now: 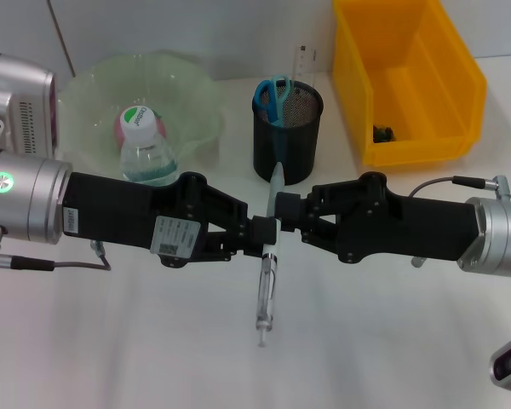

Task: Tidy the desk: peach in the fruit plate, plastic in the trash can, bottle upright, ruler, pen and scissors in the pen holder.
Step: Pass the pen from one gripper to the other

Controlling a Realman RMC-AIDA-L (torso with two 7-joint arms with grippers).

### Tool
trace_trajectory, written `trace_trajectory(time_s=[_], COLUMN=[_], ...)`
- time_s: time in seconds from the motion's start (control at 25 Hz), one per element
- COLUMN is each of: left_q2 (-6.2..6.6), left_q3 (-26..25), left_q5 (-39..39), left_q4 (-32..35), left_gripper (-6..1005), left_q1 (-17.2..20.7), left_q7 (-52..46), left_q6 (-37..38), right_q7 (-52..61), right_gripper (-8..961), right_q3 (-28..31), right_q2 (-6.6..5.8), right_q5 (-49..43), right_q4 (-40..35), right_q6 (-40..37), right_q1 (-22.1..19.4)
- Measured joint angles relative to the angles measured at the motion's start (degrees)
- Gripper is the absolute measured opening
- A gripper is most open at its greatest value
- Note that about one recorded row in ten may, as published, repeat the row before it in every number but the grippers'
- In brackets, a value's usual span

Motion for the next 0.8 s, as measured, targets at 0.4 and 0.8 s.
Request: trace_trajectory(time_s=[0.4,0.8], left_q2=[0.18,0.54], left_q3=[-0.3,-0.1], left_q5=[0.3,0.1], left_q4=[0.1,0.9], left_gripper=[323,488], left_q1=[0.0,0.6], left_q7=[-0.1,0.3], left_q6=[-0.6,0.2], right_q7=[0.0,0.1], right_gripper=[136,139], right_q3=[0.0,0.7], right_q2=[0.00,-0.04], right_q5=[0.1,0.4], right_q4=[0.0,0.0], right_q6=[-0.5,0.3], right_q1=[-0.1,-0.4])
